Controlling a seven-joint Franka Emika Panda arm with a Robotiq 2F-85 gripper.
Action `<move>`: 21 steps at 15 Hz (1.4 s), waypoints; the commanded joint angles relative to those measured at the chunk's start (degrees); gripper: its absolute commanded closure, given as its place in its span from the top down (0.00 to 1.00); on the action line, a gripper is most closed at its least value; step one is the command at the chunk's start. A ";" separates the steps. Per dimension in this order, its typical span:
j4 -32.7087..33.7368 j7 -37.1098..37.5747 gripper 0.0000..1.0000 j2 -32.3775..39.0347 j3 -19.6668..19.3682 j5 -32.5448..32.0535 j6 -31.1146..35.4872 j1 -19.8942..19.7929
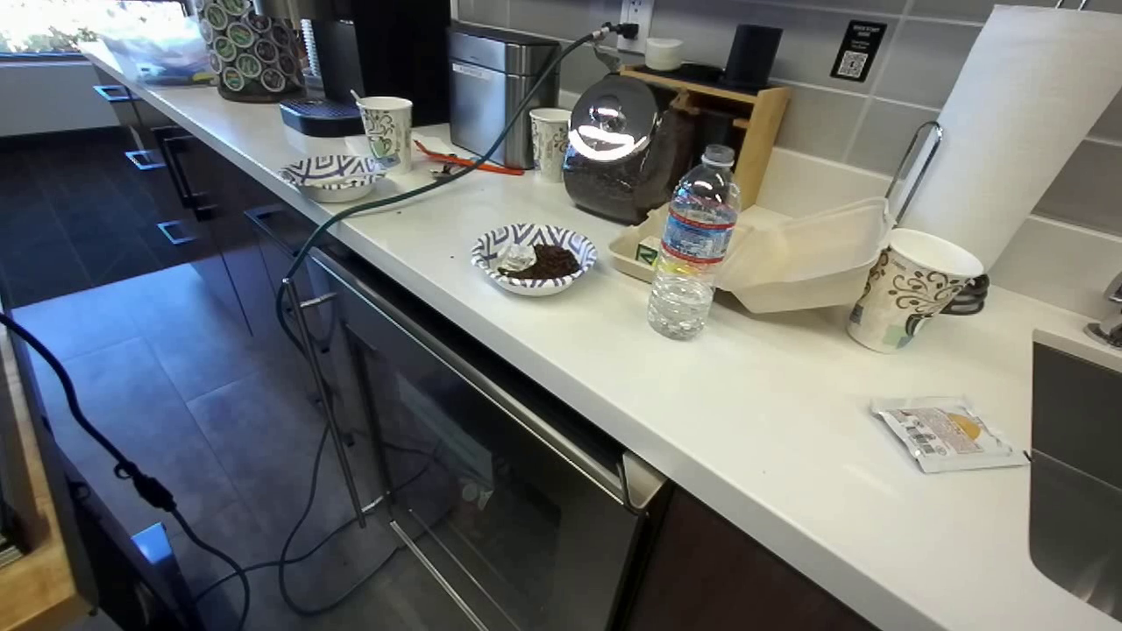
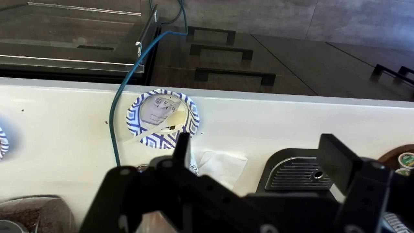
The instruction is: Open the silver bin.
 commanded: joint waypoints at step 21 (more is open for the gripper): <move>16.42 -7.74 1.00 36.07 5.56 -40.14 31.08 -6.13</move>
